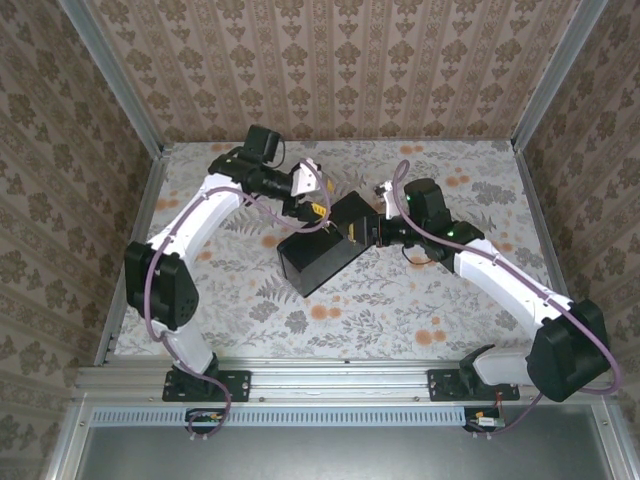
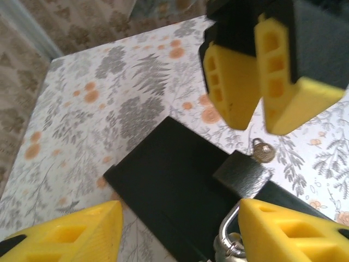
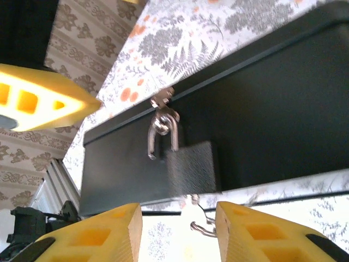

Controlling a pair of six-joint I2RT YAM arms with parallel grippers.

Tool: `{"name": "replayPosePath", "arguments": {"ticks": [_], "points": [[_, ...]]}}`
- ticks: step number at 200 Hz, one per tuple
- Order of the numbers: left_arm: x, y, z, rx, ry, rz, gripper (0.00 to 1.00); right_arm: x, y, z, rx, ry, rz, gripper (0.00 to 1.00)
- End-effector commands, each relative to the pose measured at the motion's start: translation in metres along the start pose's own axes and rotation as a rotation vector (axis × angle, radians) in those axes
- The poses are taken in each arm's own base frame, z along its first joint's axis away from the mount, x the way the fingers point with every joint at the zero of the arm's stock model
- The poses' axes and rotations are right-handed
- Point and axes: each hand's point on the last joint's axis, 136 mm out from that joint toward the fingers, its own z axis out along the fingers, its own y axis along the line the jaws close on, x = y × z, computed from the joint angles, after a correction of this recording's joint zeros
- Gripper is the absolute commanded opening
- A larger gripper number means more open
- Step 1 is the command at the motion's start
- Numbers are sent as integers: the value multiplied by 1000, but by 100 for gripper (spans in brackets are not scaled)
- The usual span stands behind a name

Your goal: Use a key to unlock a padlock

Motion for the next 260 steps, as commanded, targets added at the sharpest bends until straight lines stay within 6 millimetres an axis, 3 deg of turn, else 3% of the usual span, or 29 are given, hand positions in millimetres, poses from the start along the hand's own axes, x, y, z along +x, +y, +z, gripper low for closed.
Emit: {"name": "replayPosePath", "arguments": {"ticks": [1, 41, 86, 106, 164, 224, 260], "points": [[6, 16, -7, -133, 43, -139, 57, -20, 7, -7, 15, -21, -78, 42], [36, 41, -31, -436, 160, -466, 57, -7, 0, -3, 120, 98, -236, 53], [55, 32, -59, -620, 250, -730, 58, 10, -4, 9, 203, 183, -389, 59], [69, 16, -68, -644, 336, -805, 56, 15, -4, 15, 222, 204, -422, 60], [78, -25, -42, -524, 392, -878, 55, 13, -8, 26, 284, 217, -476, 59], [84, -40, -35, -468, 429, -896, 54, 1, -5, 33, 300, 211, -517, 52], [89, -49, -32, -440, 439, -924, 54, 15, -12, 40, 310, 269, -505, 53]]}}
